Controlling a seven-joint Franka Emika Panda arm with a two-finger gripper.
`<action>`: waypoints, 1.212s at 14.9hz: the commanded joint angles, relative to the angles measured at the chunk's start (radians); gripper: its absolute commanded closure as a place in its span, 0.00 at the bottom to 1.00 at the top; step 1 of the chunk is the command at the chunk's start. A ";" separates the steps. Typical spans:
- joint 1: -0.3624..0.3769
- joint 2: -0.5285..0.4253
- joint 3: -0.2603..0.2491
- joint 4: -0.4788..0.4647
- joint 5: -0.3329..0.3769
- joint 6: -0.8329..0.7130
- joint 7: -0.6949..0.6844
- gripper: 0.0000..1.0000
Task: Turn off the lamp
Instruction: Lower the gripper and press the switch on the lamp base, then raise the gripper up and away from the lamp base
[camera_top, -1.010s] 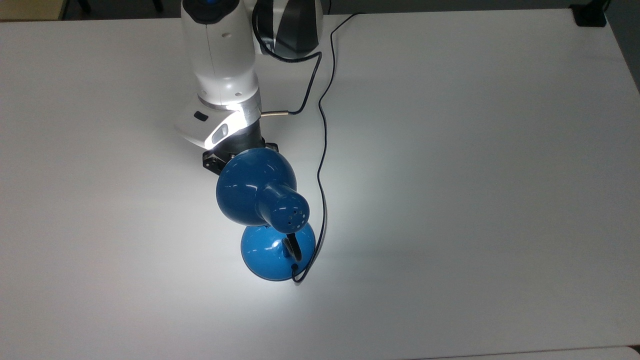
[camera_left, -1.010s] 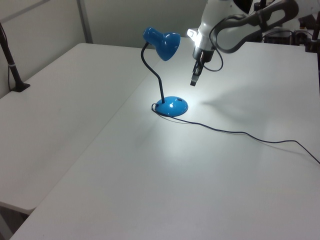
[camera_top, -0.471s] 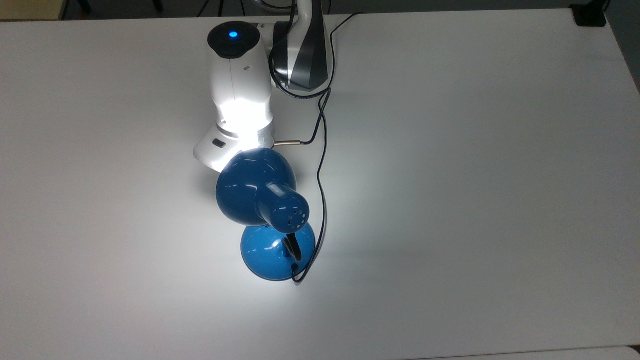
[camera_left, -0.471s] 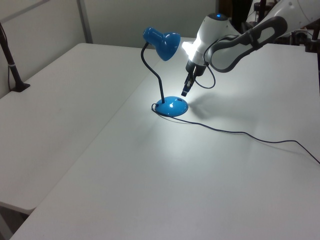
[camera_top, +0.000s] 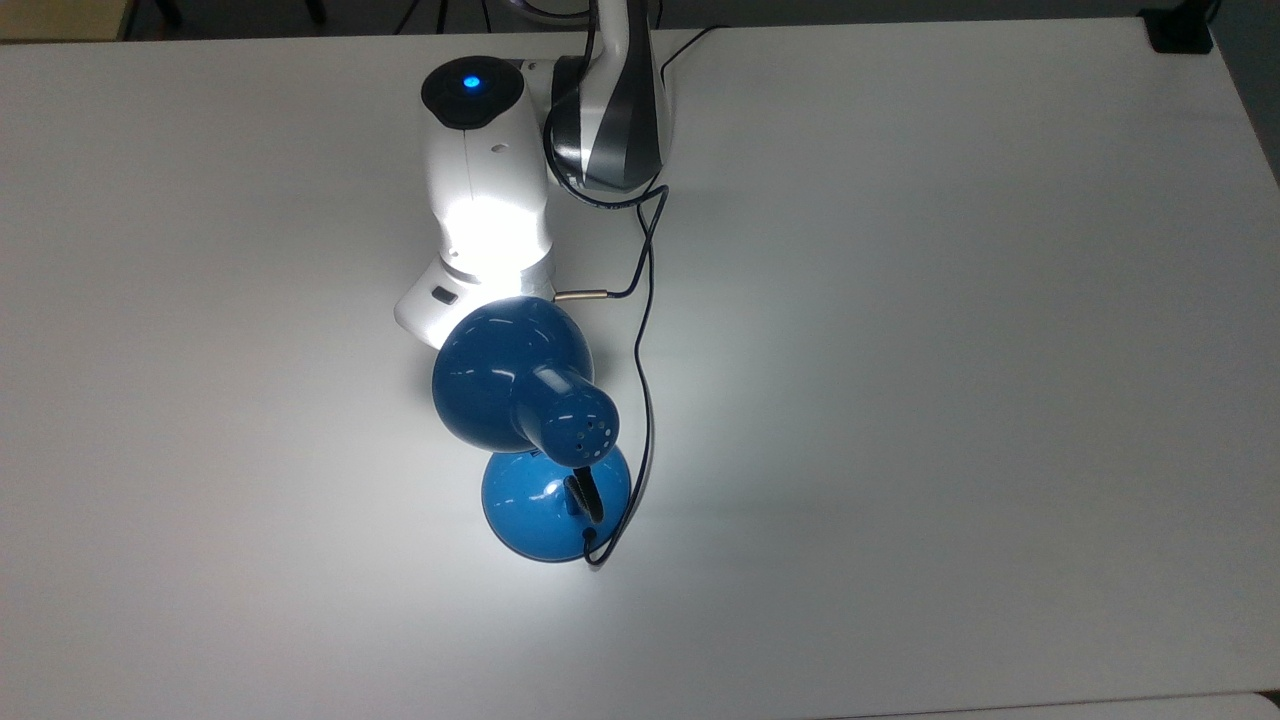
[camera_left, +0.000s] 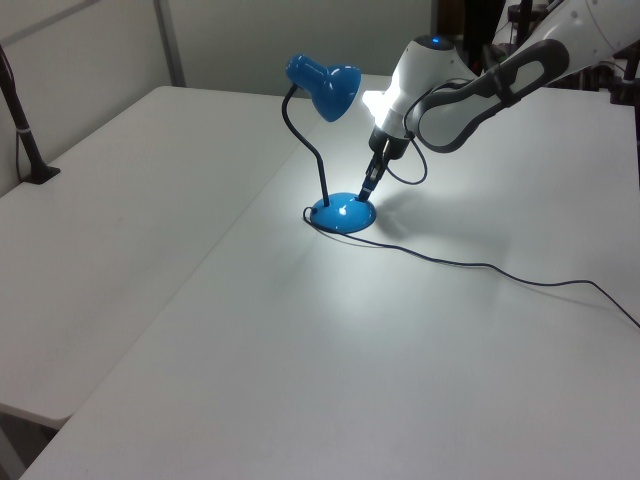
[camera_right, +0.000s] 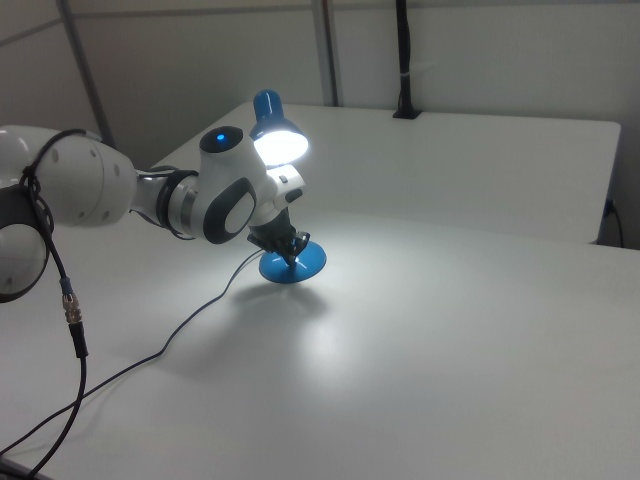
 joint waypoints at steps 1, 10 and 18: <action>0.009 0.015 0.010 0.008 0.020 0.023 0.014 1.00; 0.017 0.031 0.012 -0.011 0.015 0.039 0.011 1.00; 0.005 -0.150 0.004 -0.038 0.006 -0.390 -0.010 0.91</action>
